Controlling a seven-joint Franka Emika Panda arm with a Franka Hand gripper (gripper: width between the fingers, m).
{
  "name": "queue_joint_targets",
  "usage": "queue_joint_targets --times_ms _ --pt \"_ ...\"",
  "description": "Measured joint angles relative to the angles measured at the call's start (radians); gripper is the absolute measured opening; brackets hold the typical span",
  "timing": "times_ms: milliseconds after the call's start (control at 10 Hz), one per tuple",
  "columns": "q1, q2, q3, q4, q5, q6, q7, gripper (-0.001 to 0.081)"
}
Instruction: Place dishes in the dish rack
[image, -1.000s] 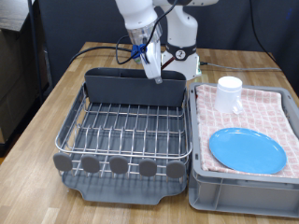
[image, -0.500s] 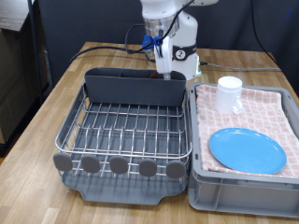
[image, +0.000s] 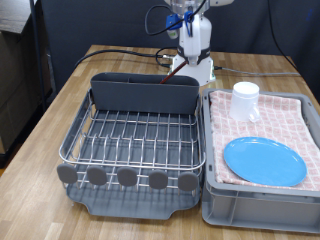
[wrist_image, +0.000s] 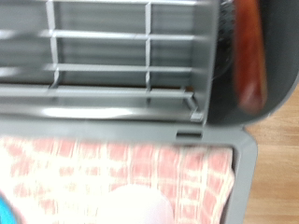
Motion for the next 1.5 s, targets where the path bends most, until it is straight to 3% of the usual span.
queue_joint_targets --times_ms 400,700,1100,1500 --pt "0.097 0.105 0.016 0.130 0.011 -0.053 -0.224 0.0803" --pt "0.095 0.116 0.030 0.136 -0.055 -0.008 -0.204 0.0803" --pt "0.113 0.224 0.099 0.209 -0.125 0.124 -0.232 0.0803" --pt "0.135 0.315 0.161 0.338 -0.118 0.068 -0.233 0.0803"
